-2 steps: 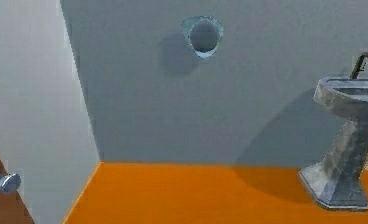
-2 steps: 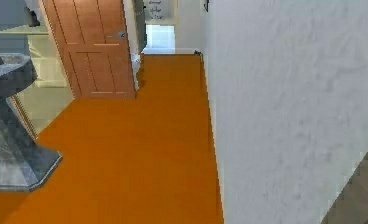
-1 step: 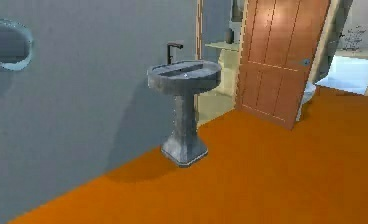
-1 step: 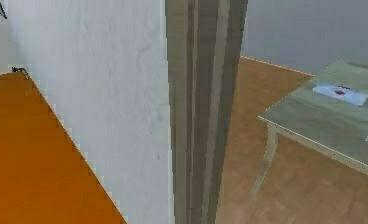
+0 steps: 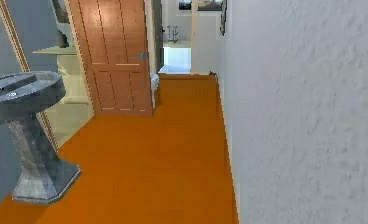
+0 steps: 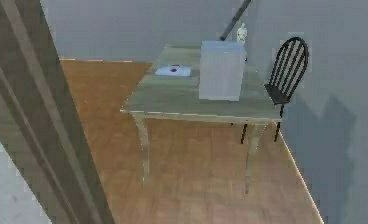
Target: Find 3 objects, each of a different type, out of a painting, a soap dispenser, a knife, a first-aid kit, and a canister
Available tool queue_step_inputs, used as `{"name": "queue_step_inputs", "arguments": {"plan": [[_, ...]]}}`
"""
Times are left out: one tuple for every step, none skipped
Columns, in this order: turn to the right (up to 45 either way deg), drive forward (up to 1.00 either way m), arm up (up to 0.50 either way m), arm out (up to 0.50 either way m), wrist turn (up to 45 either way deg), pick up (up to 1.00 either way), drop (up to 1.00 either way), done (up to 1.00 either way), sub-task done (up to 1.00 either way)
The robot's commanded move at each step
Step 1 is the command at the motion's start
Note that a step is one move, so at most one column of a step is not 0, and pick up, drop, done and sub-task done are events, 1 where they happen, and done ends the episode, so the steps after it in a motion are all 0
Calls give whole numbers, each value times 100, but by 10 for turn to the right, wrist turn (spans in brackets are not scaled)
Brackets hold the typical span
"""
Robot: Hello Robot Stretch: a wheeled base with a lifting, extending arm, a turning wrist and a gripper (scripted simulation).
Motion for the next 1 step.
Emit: {"name": "queue_step_inputs", "arguments": {"plan": [[0, 100, 0, 0, 0, 0, 0, 0, 0]]}}
